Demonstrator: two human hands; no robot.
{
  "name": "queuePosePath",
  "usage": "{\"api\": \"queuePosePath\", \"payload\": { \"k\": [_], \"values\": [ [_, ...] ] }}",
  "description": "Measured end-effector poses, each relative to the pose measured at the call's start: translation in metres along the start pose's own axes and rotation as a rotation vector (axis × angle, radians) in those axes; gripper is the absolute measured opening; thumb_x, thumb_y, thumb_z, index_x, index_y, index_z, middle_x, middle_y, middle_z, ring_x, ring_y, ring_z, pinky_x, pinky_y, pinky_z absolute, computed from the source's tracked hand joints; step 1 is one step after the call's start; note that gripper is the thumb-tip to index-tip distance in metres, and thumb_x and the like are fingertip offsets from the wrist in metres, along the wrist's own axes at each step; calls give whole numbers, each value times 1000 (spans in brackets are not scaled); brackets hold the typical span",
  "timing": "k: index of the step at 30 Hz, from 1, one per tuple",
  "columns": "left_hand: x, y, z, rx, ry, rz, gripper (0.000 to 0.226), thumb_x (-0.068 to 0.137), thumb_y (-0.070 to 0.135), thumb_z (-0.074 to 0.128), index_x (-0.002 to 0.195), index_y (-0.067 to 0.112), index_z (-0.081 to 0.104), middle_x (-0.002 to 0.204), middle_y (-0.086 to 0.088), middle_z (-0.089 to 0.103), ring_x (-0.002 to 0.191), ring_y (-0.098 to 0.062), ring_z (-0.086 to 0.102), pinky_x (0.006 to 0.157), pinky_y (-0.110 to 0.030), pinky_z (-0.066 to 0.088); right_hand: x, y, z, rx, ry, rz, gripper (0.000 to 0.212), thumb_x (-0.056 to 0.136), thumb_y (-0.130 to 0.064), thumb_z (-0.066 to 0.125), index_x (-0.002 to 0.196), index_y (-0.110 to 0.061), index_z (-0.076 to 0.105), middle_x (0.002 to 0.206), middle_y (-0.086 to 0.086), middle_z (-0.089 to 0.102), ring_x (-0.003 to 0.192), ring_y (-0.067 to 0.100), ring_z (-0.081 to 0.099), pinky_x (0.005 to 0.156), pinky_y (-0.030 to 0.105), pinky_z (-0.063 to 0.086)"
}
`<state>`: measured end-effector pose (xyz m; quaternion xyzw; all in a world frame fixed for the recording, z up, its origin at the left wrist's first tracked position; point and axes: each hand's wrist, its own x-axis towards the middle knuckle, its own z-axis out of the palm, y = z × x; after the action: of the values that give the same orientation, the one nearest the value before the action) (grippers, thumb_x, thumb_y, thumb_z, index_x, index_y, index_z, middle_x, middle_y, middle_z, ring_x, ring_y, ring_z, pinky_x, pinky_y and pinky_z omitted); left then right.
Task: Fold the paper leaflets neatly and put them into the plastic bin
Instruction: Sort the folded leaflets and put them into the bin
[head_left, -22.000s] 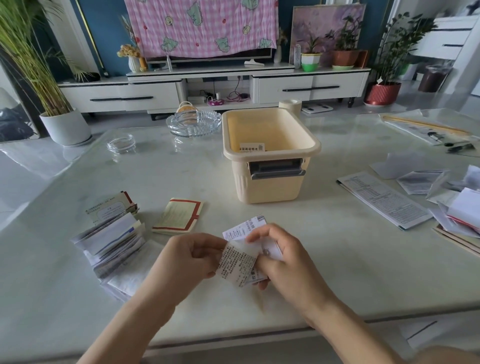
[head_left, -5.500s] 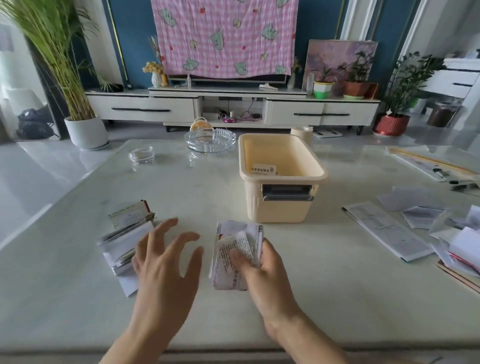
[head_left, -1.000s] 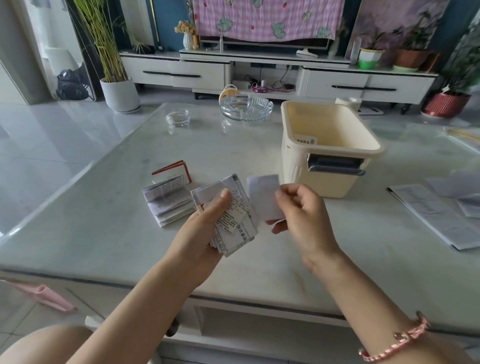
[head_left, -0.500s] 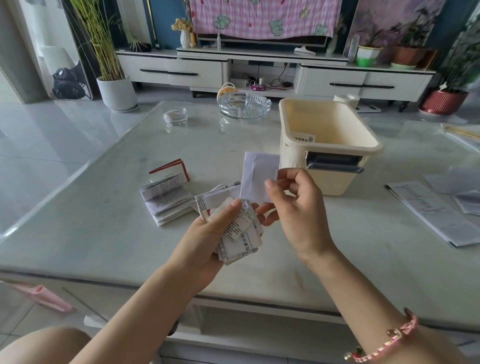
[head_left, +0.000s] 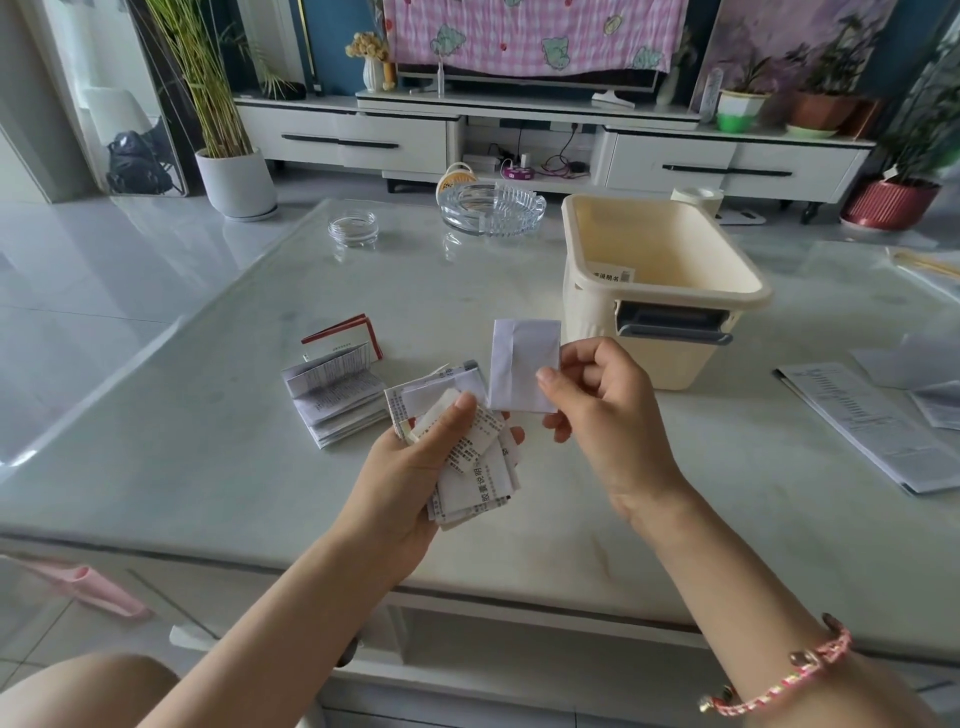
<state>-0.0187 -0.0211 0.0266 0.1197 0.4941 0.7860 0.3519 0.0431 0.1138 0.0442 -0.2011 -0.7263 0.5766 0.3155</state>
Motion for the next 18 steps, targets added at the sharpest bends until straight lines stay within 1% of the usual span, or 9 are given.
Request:
{"api": "queuePosePath", "payload": {
  "k": [2,4,6,8,10,12,14,16,18],
  "values": [
    [2,1,-2,-33,37,9,37,73,26,59,103,5,62,95,-18,69,71,-19,71,52,-29,55,-2,-5,-3,125,11,67,14,88,-2,57,82,-14,54,64,-1,58,50,9,52,46,18,41],
    [4,1,-1,-31,40,17,37,73,28,60,104,8,62,89,-16,70,67,-18,70,51,-28,55,-8,-8,-1,217,-96,133,11,88,-3,57,86,-13,57,67,1,58,48,7,52,46,18,41],
    [3,0,-1,-3,21,15,30,78,29,59,100,10,65,83,-12,69,63,-17,67,51,-26,54,-18,-6,9,114,-239,94,9,88,-6,58,89,-15,58,69,1,59,54,5,53,49,18,42],
    [4,-2,-3,-35,28,-15,23,87,26,51,94,12,68,80,-10,70,60,-17,66,53,-25,54,-24,0,20,-72,-266,-25,8,88,-10,60,91,-17,59,70,-3,59,59,0,51,53,14,41],
    [4,-4,-5,-113,58,-52,34,95,37,40,91,15,66,75,-8,70,59,-16,66,53,-25,54,-27,7,27,-178,-263,-88,7,90,-13,58,96,-14,60,69,-9,56,62,-3,52,53,9,41],
    [6,-5,-5,-144,92,-77,47,92,54,36,94,17,64,71,-6,71,57,-15,67,50,-24,54,-29,11,32,-234,-263,-97,9,92,-15,56,99,-12,59,70,-14,54,64,-9,53,51,6,40],
    [8,-7,-5,-109,119,-99,53,87,62,37,97,18,64,72,-4,70,57,-14,67,48,-23,53,-32,15,35,-280,-254,-108,8,93,-17,55,99,-15,57,71,-17,52,62,-12,53,50,4,39],
    [10,-9,-5,-82,128,-109,50,86,62,40,101,19,62,74,-4,68,58,-15,66,50,-24,53,-33,18,36,-298,-241,-91,6,93,-19,54,99,-17,57,69,-16,52,59,-10,53,50,5,38],
    [12,-11,-5,-64,123,-115,43,88,56,43,102,20,61,75,-4,68,57,-15,65,54,-26,52,-31,19,34,-265,-256,-28,6,92,-18,55,98,-17,56,70,-14,54,59,-8,54,51,7,40]
  ]
}}
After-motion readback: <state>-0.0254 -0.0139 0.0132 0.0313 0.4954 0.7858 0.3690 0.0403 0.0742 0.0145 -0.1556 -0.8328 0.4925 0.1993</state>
